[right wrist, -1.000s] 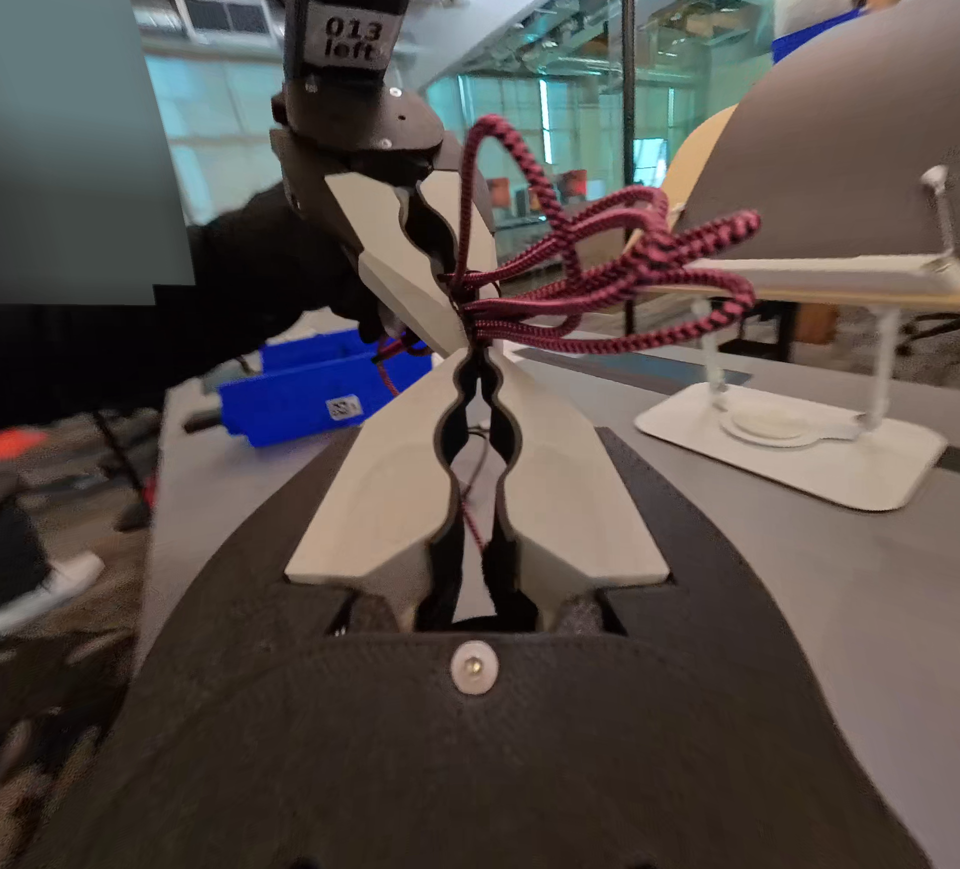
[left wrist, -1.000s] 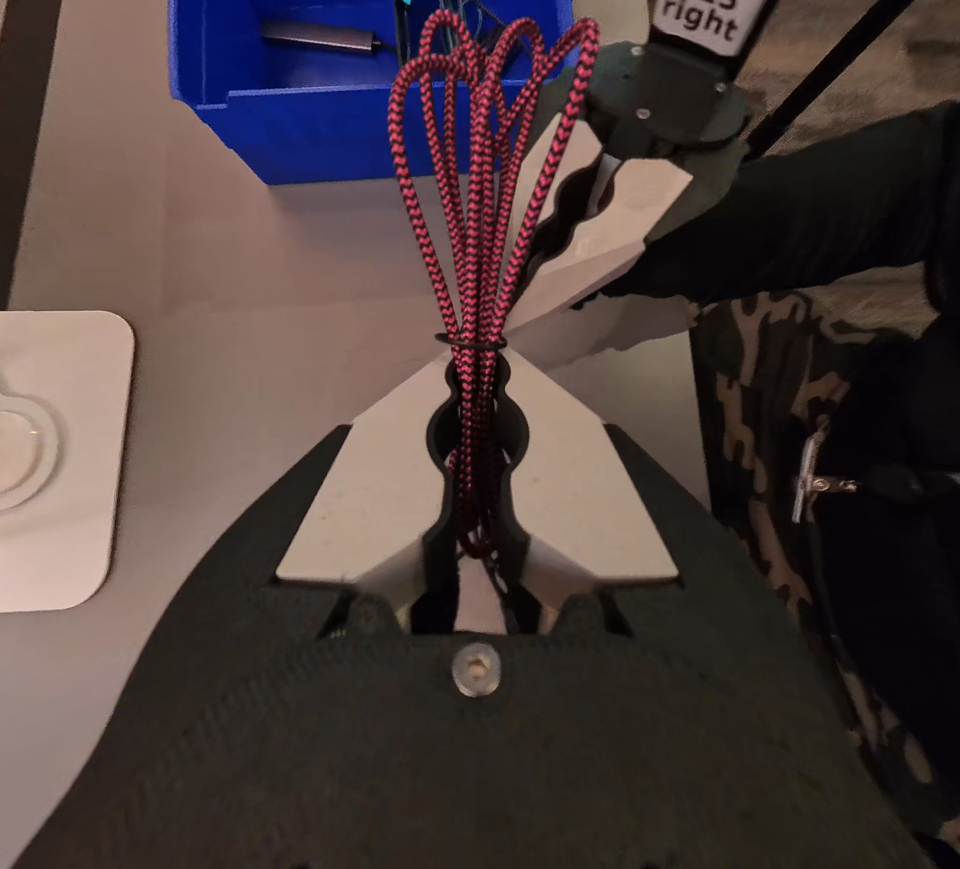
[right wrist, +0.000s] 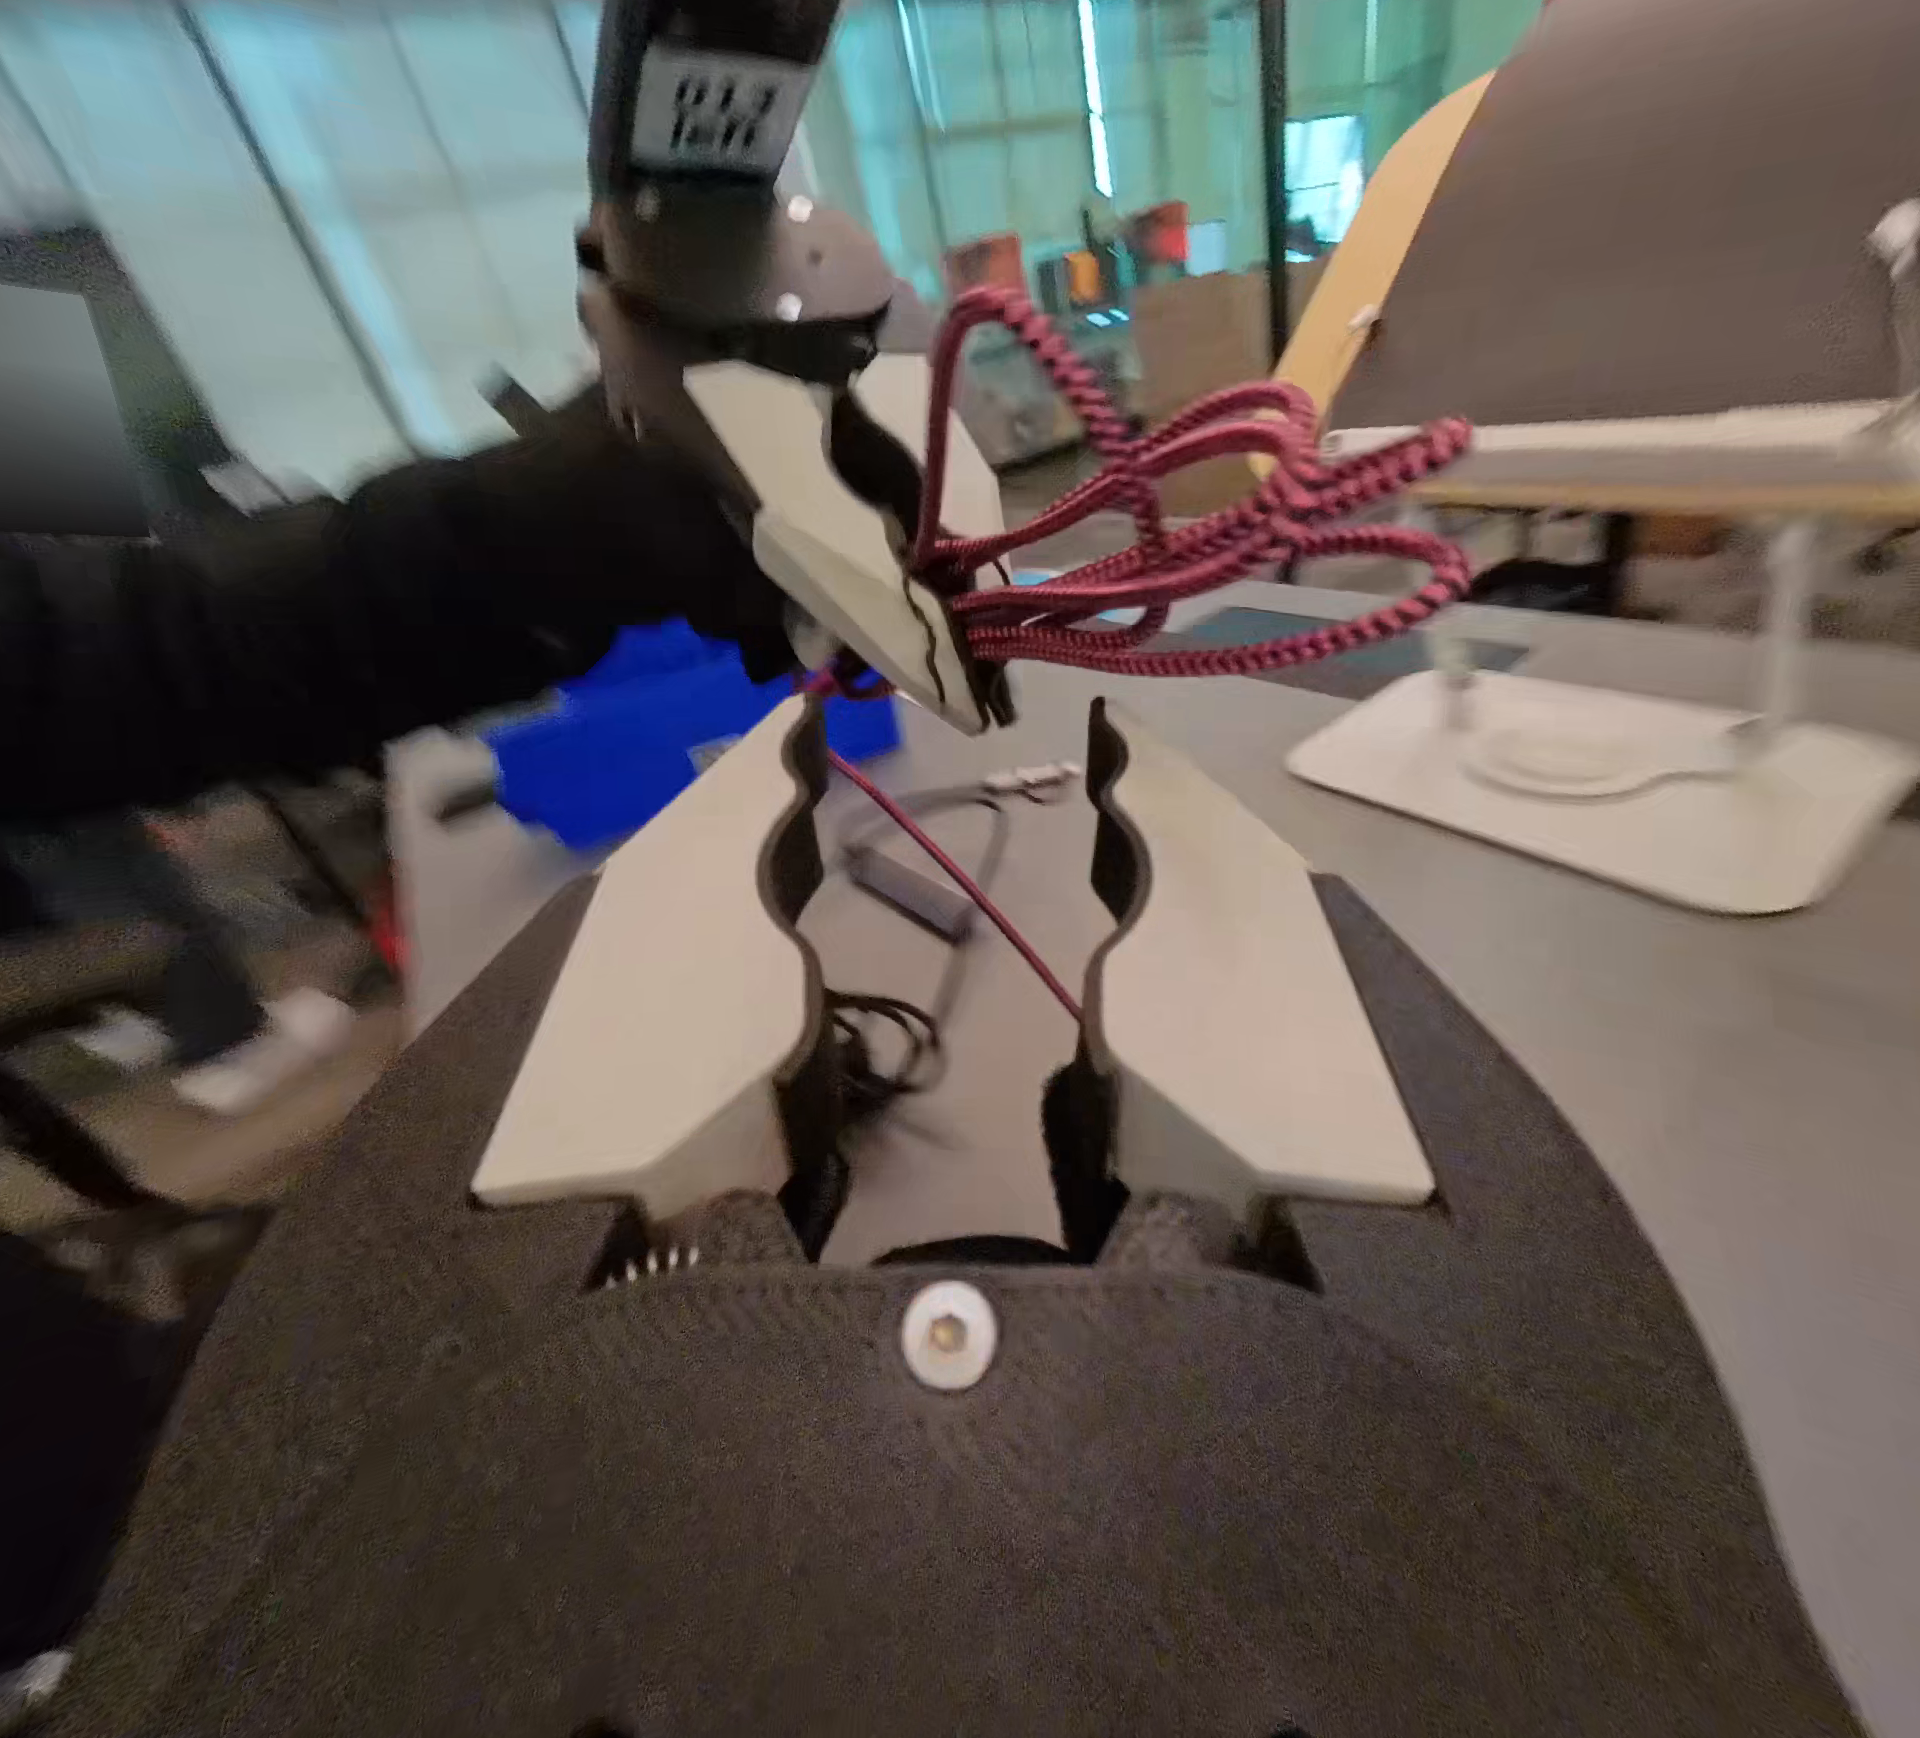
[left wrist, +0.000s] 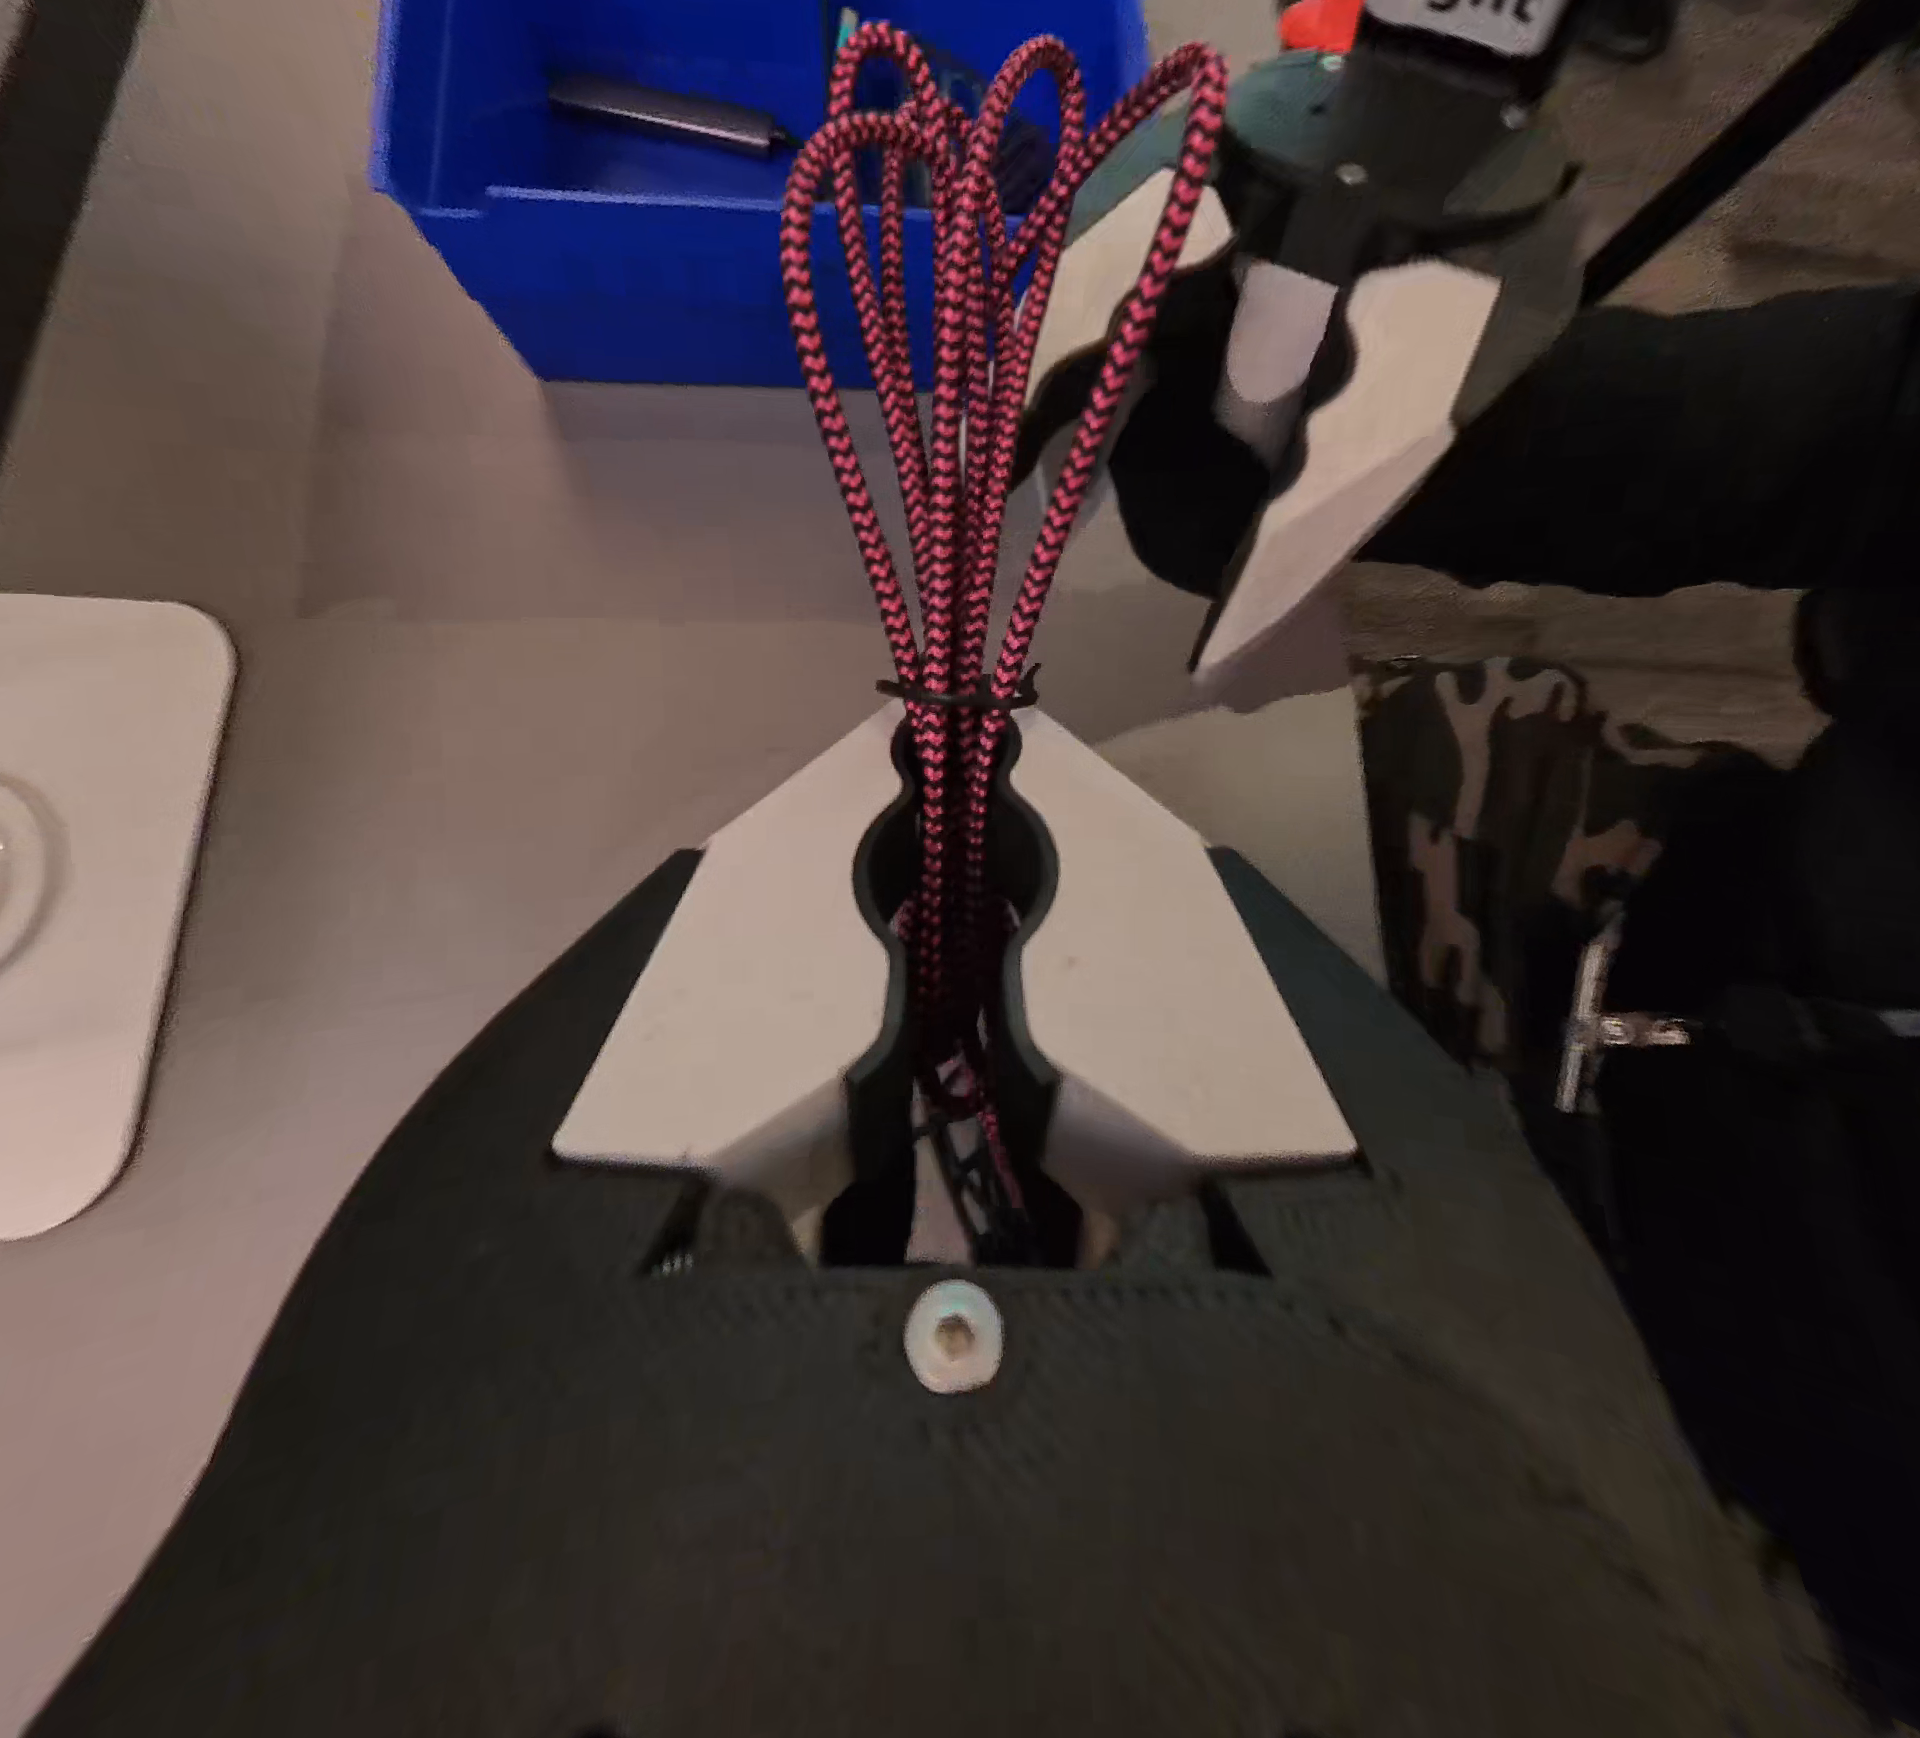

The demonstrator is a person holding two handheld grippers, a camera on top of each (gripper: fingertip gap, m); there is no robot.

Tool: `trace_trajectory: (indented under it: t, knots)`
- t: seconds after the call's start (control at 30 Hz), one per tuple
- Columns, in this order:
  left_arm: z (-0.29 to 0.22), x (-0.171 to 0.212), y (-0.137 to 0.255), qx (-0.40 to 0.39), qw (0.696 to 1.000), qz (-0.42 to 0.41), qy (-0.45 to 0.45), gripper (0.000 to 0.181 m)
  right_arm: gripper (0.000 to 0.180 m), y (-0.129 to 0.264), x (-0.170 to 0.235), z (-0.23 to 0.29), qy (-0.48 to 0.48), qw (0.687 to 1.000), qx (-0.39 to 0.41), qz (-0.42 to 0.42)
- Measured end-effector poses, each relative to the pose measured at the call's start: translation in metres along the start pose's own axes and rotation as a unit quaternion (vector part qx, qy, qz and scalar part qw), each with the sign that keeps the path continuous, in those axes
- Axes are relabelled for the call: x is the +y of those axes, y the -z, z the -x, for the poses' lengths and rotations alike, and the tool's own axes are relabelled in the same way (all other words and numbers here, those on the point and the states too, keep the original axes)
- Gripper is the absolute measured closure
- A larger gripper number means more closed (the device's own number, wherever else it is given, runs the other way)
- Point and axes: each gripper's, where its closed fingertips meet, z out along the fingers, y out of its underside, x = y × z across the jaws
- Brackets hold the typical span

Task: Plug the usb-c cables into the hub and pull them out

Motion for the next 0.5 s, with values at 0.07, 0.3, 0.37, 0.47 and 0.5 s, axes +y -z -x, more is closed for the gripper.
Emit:
trace_trajectory:
  t: [0.07, 0.3, 0.37, 0.47, 0.5]
  knots:
    - [0.0, -0.002, -0.001, -0.017, 1.0, 0.002, -0.019, 0.176, 0.133, -0.001, -0.004, 0.0, -0.077, 0.996, -0.039, -0.038]
    - [0.0, -0.007, -0.007, -0.05, 0.997, 0.01, -0.052, 0.176, 0.148, -0.013, -0.005, -0.003, -0.158, 0.981, -0.076, -0.079]
    - [0.001, -0.008, -0.008, -0.062, 0.996, 0.011, -0.057, 0.176, 0.157, -0.013, -0.005, -0.006, -0.158, 0.981, -0.071, -0.089]
    - [0.002, -0.011, -0.008, -0.065, 0.997, 0.008, -0.051, 0.176, 0.168, -0.009, -0.007, -0.009, -0.143, 0.982, -0.064, -0.102]
    - [0.002, -0.012, -0.008, -0.066, 0.997, 0.007, -0.05, 0.176, 0.17, -0.008, -0.007, -0.01, -0.137, 0.983, -0.061, -0.103]
